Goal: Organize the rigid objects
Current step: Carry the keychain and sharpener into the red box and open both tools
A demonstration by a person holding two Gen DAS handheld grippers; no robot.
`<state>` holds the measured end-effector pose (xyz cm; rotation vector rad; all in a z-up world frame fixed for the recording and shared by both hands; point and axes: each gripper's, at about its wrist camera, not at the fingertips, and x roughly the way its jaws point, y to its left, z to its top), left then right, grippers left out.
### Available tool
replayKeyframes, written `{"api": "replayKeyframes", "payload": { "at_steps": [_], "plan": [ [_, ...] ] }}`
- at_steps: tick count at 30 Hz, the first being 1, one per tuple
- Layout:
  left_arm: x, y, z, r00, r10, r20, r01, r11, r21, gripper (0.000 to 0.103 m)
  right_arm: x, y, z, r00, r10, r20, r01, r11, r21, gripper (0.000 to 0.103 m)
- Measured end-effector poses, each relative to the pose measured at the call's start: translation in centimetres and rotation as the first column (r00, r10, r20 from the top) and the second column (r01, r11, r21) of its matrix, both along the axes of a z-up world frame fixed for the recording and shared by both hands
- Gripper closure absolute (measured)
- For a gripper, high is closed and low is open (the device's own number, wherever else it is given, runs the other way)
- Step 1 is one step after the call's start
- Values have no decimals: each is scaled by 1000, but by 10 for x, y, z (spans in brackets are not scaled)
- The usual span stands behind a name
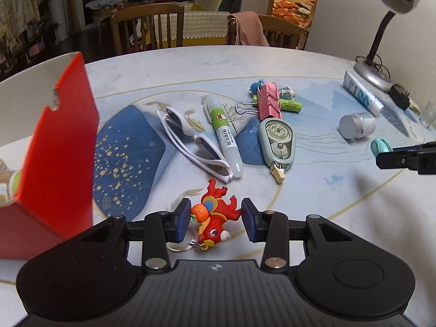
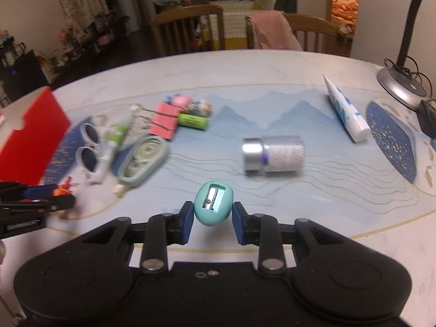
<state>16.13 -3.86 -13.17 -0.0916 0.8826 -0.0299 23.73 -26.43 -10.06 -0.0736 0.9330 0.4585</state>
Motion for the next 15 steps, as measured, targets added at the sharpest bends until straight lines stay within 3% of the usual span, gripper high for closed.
{"api": "replayKeyframes", "payload": {
  "at_steps": [15],
  "plan": [
    [-43, 34, 55, 999, -7, 40, 9, 999, -48, 63, -56, 49, 55, 989, 138, 47, -140, 989, 38, 73]
  ]
}}
